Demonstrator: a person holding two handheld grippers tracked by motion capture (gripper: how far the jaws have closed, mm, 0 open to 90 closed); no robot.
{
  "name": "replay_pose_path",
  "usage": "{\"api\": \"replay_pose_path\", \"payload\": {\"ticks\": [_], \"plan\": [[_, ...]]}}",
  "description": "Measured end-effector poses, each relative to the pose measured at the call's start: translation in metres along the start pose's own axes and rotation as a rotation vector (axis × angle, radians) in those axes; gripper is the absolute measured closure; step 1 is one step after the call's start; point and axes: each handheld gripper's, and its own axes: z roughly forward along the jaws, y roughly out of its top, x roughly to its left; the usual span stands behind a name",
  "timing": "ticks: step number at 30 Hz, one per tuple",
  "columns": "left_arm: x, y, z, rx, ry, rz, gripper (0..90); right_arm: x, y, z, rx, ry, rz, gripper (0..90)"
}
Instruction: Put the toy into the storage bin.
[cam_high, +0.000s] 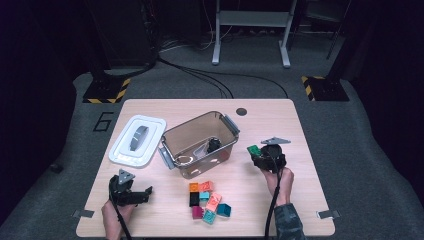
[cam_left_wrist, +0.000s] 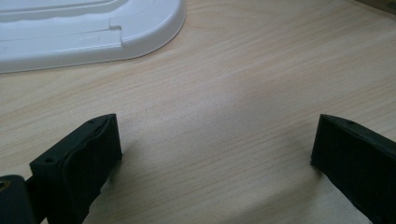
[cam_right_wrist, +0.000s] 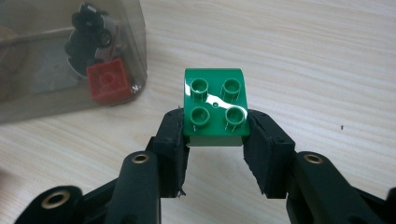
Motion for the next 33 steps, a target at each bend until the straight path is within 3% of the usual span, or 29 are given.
{"api": "replay_pose_path", "payload": {"ticks": [6, 21, 26, 33], "plan": [[0.0, 0.0, 0.0, 0.005, -0.001, 0.002, 1.3, -0.007, 0.017, -0.005, -0.002, -0.003, -0.008, 59.0], [0.0, 0.0, 0.0, 0.002, -0.001, 0.0, 1.3, -0.007, 0.059, -0.015, -0.024, -0.022, -0.039, 58.9], [0.0, 0.0, 0.0, 0.001, -0.001, 0.001, 1.3, -0.004, 0.073, -0.017, -0.029, -0.016, -0.043, 59.0], [0.0, 0.0, 0.0, 0.004, -0.001, 0.001, 1.3, 0.01, 0.095, -0.021, -0.044, 0.003, -0.084, 58.9]]}}
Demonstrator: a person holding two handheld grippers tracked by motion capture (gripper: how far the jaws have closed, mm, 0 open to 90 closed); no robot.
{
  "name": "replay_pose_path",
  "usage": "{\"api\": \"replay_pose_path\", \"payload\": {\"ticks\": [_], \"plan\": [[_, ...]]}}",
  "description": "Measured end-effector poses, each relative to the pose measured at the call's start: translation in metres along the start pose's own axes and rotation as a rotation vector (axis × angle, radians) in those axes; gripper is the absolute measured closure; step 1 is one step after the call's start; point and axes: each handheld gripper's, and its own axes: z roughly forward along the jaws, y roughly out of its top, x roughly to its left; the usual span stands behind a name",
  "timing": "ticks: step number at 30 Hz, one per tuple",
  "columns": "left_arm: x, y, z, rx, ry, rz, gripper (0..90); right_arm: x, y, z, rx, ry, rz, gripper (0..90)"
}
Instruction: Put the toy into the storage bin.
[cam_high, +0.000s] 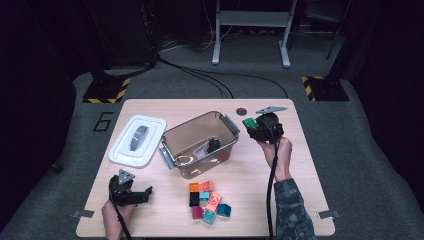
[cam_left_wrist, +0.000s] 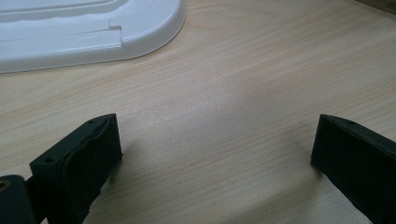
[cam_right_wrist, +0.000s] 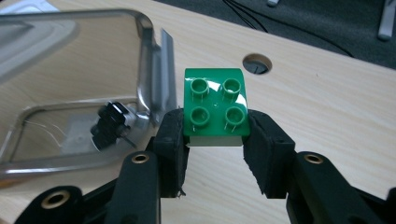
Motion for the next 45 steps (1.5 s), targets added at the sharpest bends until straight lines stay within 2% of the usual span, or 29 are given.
{"api": "replay_pose_path", "payload": {"ticks": [9, 13, 21, 31, 45], "plan": [[0.0, 0.0, 0.0, 0.0, 0.0, 0.0, 1.3, 0.026, 0.021, 0.001, 0.004, 0.048, -0.063, 58.9], [0.0, 0.0, 0.0, -0.002, 0.0, 0.0, 1.3, 0.038, 0.024, 0.006, 0.027, 0.078, -0.087, 58.9], [0.0, 0.0, 0.0, -0.001, 0.0, 0.001, 1.3, 0.053, 0.022, 0.015, 0.077, 0.11, -0.124, 58.8], [0.0, 0.0, 0.0, -0.002, 0.0, -0.001, 1.3, 0.06, 0.018, 0.018, 0.131, 0.133, -0.14, 58.7], [0.0, 0.0, 0.0, 0.0, 0.0, 0.001, 1.3, 0.063, 0.015, 0.021, 0.187, 0.116, -0.145, 58.0]]}}
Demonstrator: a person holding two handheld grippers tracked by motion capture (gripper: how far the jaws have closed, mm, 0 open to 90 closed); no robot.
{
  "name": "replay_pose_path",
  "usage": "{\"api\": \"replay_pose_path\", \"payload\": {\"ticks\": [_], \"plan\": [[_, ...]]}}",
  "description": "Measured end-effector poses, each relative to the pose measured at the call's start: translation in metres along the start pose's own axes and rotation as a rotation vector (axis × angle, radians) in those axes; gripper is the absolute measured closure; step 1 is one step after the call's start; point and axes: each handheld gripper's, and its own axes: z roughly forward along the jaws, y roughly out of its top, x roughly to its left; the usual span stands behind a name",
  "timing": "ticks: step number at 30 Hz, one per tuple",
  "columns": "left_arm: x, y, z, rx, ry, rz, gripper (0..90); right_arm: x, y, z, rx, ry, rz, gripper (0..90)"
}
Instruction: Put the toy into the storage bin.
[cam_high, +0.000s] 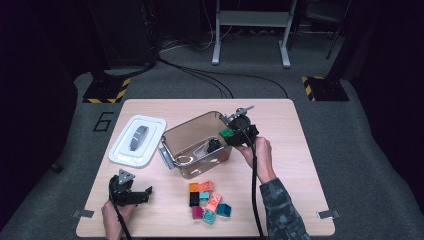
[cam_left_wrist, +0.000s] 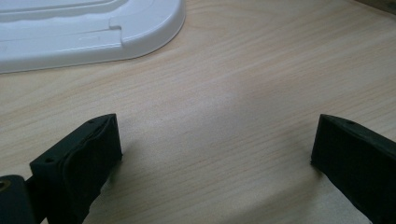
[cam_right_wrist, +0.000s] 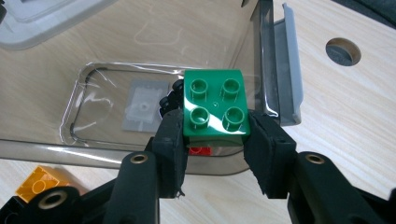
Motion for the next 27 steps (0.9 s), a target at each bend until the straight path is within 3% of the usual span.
{"api": "replay_pose_path", "payload": {"ticks": [8, 17, 27], "plan": [[0.0, 0.0, 0.0, 0.001, -0.001, 0.001, 1.3, 0.0, 0.0, -0.004, -0.016, -0.011, 0.008, 45.8], [0.0, 0.0, 0.0, 0.0, -0.001, -0.001, 1.3, 0.002, -0.01, -0.02, -0.091, 0.002, 0.018, 18.9], [0.0, 0.0, 0.0, 0.0, 0.0, 0.0, 1.3, 0.009, -0.044, -0.032, -0.148, 0.025, -0.018, 12.7]]}}
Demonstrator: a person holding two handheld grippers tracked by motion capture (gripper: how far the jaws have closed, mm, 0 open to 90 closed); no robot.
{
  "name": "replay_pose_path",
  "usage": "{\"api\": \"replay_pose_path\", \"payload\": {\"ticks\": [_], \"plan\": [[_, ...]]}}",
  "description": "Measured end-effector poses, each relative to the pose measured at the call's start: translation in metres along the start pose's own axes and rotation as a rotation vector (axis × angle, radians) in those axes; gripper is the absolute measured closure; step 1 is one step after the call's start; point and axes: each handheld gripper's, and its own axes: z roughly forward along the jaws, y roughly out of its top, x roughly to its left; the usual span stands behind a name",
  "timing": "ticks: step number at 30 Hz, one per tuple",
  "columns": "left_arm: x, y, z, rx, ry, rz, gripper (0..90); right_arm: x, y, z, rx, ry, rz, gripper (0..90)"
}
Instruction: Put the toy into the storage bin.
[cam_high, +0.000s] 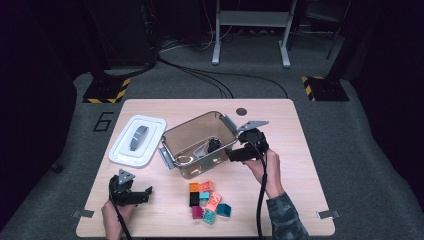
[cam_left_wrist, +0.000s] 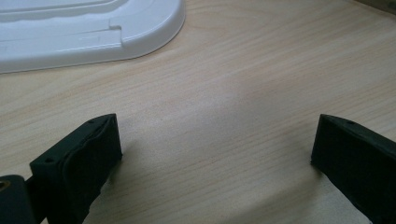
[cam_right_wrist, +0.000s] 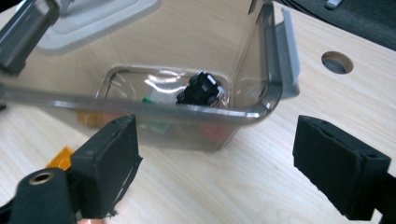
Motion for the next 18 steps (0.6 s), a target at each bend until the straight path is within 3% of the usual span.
{"api": "replay_pose_path", "payload": {"ticks": [10, 18], "plan": [[0.0, 0.0, 0.0, -0.002, 0.0, 0.0, 1.3, 0.004, -0.047, 0.003, -0.009, 0.064, -0.032, 7.0], [0.0, 0.0, 0.001, -0.008, 0.004, -0.002, 1.3, 0.015, -0.083, 0.014, 0.041, 0.119, -0.051, 4.7]]}}
